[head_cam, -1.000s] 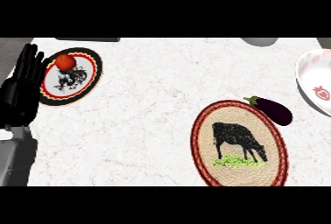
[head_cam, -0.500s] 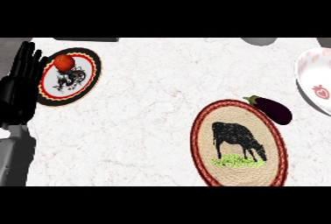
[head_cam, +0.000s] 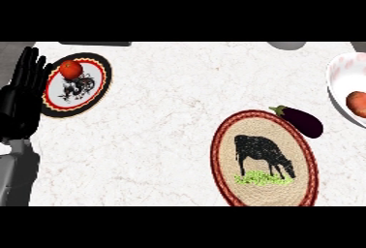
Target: Pick the squash from the placemat and place it in the bowl
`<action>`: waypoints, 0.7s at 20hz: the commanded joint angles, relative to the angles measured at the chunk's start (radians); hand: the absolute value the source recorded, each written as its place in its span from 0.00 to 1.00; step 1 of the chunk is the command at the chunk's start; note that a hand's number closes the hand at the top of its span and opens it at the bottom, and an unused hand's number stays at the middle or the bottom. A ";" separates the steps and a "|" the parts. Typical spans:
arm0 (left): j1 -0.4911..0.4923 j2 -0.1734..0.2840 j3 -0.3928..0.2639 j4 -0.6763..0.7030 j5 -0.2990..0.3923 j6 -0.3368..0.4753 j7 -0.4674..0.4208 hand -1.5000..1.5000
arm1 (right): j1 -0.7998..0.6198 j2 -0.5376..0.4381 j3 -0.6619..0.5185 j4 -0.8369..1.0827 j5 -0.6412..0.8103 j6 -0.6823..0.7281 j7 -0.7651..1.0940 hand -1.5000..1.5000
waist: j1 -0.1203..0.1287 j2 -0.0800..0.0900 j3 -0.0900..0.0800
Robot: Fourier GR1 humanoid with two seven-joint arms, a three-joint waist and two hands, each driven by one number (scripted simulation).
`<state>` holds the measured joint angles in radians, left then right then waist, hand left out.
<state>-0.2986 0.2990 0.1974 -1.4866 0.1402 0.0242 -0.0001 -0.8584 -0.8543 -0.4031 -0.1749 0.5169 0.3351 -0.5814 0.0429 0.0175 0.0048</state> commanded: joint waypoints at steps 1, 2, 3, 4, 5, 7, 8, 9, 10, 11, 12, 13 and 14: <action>0.043 -0.021 -0.010 -0.002 -0.017 0.007 -0.037 0.50 | -0.005 -0.024 -0.110 0.021 -0.099 -0.058 -0.021 0.00 | 0.002 0.003 0.001; 0.014 -0.007 0.005 0.022 0.003 -0.008 -0.030 0.50 | 0.010 -0.044 -0.129 0.025 -0.113 -0.074 -0.034 0.00 | -0.001 0.007 0.001; 0.047 -0.005 -0.004 -0.034 0.006 -0.014 -0.006 0.50 | 0.005 -0.083 -0.156 0.037 -0.138 -0.060 -0.007 0.00 | 0.007 0.001 0.002; 0.012 -0.026 -0.022 -0.008 -0.011 0.008 -0.004 0.50 | 0.018 -0.092 -0.166 0.041 -0.148 -0.055 -0.023 0.00 | -0.004 0.006 0.002; 0.030 0.012 0.028 0.008 0.033 -0.038 -0.032 0.50 | 0.009 -0.119 -0.190 0.054 -0.167 -0.052 0.011 0.00 | 0.008 0.009 0.002; 0.016 -0.013 0.005 0.018 0.006 -0.014 -0.049 0.50 | 0.052 -0.144 -0.214 0.066 -0.189 -0.045 -0.013 0.00 | -0.005 0.012 0.003; 0.017 0.007 0.010 -0.027 0.017 -0.013 0.017 0.50 | 0.042 -0.161 -0.225 0.074 -0.199 -0.058 0.035 0.00 | 0.007 0.005 0.003; 0.021 0.010 0.014 0.005 0.013 -0.027 -0.024 0.50 | 0.054 -0.219 -0.240 0.084 -0.212 0.004 0.039 0.00 | -0.002 0.011 0.004; 0.012 -0.001 0.002 0.012 0.001 -0.017 -0.030 0.50 | 0.050 -0.204 -0.255 0.087 -0.227 -0.018 0.047 0.00 | 0.002 0.014 0.005; 0.001 -0.002 0.004 -0.034 0.015 -0.006 0.013 0.50 | 0.057 -0.215 -0.261 0.097 -0.233 -0.004 0.069 0.00 | 0.009 0.009 0.005; -0.002 -0.014 -0.009 -0.021 0.003 0.000 0.008 0.50 | 0.077 -0.233 -0.270 0.099 -0.242 0.022 0.055 0.00 | 0.000 0.012 0.006; 0.014 0.006 0.025 0.007 0.015 -0.016 -0.032 0.50 | 0.106 -0.230 -0.283 0.101 -0.255 0.030 0.024 0.00 | -0.002 0.014 0.006; 0.021 0.005 0.020 0.001 0.015 -0.015 -0.015 0.50 | 0.133 -0.256 -0.293 0.099 -0.266 0.078 -0.006 0.00 | -0.010 0.011 0.007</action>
<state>-0.2856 0.2991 0.2076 -1.4910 0.1511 0.0115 -0.0136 -0.7824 -1.0587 -0.6533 -0.0887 0.2925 0.3474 -0.5558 0.0419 0.0282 0.0099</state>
